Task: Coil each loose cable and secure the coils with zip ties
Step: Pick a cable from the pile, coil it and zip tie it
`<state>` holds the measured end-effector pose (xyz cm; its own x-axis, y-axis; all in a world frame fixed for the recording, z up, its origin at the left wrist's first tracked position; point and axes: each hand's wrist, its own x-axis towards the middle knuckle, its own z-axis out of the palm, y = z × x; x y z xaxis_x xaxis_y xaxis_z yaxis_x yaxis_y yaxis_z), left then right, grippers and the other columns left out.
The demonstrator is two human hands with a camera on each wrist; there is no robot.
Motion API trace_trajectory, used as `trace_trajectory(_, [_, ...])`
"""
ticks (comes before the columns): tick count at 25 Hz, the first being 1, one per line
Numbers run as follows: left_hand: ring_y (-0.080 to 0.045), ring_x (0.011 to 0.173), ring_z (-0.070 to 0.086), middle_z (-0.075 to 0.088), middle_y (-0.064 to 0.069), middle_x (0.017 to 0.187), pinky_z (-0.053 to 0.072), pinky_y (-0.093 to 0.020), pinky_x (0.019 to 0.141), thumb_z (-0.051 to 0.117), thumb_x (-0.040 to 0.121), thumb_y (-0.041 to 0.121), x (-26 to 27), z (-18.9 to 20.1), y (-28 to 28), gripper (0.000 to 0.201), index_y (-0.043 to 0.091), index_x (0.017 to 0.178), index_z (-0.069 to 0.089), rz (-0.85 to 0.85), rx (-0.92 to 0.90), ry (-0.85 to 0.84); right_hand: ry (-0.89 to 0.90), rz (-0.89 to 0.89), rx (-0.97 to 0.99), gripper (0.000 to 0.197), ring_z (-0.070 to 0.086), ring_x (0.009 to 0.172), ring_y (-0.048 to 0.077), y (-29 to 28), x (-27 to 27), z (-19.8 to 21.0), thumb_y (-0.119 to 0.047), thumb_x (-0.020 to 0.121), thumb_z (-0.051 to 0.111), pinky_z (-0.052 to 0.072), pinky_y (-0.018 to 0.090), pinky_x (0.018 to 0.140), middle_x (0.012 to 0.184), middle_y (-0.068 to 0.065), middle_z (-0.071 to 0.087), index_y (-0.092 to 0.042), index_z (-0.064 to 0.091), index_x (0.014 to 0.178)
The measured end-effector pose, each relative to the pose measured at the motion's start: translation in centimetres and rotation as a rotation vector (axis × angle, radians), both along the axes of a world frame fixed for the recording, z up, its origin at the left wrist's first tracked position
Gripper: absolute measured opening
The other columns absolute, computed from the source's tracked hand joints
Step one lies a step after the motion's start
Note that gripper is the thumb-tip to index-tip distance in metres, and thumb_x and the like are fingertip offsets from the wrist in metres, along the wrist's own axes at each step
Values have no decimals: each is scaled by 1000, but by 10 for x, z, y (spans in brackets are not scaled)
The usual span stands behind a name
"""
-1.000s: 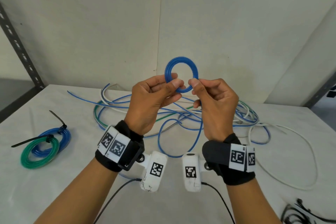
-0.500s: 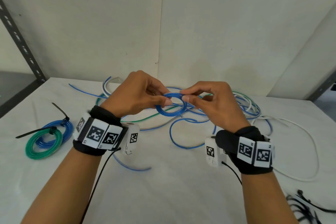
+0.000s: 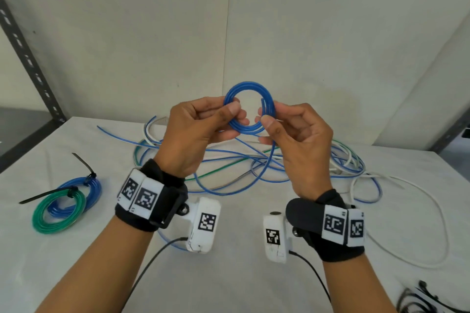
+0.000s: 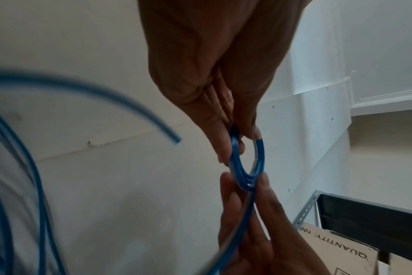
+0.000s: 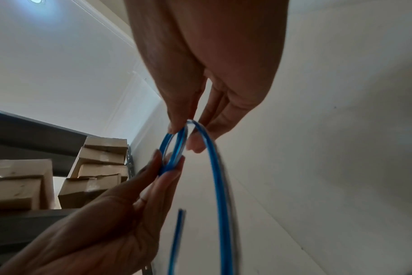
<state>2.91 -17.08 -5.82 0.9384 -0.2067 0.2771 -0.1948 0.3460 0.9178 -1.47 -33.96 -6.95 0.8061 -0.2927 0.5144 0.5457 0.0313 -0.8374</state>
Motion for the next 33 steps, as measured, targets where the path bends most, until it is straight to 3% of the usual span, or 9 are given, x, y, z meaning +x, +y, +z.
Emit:
trace_trajectory(6, [-24, 92, 76, 78, -11, 92, 62, -32, 79, 71, 84, 20, -5, -8, -15, 24, 8, 104, 71, -79, -23, 55, -33, -52, 15, 17, 76, 90, 24, -6, 2, 1, -1, 89, 71, 59, 29, 74, 94, 9, 78, -7, 69, 104])
trace_trajectory(10, [-30, 91, 76, 78, -14, 95, 62, -38, 83, 78, 83, 13, 2, -4, 3, 39, 8, 120, 69, -113, 350, -123, 53, 41, -364, 19, 76, 85, 20, -33, 0, 2, -3, 86, 76, 59, 31, 81, 92, 1, 78, -19, 74, 97])
trace_trajectory(13, [-24, 88, 76, 79, -4, 89, 61, -35, 83, 82, 82, 16, 4, -2, 13, 27, 14, 109, 77, -172, 680, -245, 135, 106, -656, 17, 75, 84, 18, -39, -4, 0, -6, 87, 76, 59, 33, 80, 90, 0, 78, -20, 77, 97])
trace_trajectory(17, [-17, 77, 76, 78, 1, 79, 60, -44, 79, 82, 83, 20, 3, -5, 13, 12, 16, 94, 81, -139, 845, -343, 140, 128, -753, 17, 73, 83, 13, -30, -6, 1, -10, 89, 75, 58, 37, 80, 88, -5, 77, -24, 78, 98])
trace_trajectory(20, [-21, 77, 76, 78, -3, 77, 61, -44, 77, 84, 79, 19, 7, -1, 20, 15, 13, 92, 81, -50, 775, -328, 129, 105, -675, 22, 73, 85, 15, -30, -4, 0, -13, 91, 73, 59, 46, 80, 93, -6, 77, -32, 77, 103])
trace_trajectory(22, [-23, 78, 76, 77, -9, 79, 63, -40, 78, 83, 80, 15, 10, 2, 30, 14, 9, 92, 80, 10, 633, -256, 110, 40, -602, 21, 72, 76, 18, -33, -2, 0, -11, 90, 74, 60, 47, 76, 89, -2, 77, -27, 77, 104])
trace_trajectory(27, [-25, 80, 75, 76, -16, 84, 62, -33, 73, 72, 89, 17, 13, 8, 41, 14, 5, 96, 75, 96, 290, -155, 39, -106, -383, 9, 68, 62, 20, -37, -2, 8, -7, 87, 77, 55, 31, 62, 80, 6, 75, -14, 75, 92])
trace_trajectory(33, [-18, 83, 76, 76, -2, 84, 58, -21, 65, 66, 93, 20, 4, 6, 8, 12, 11, 95, 73, 76, -15, 27, 28, 28, -159, 7, 67, 63, 24, -13, -2, 5, -5, 86, 76, 53, 27, 55, 79, 15, 74, -8, 70, 88])
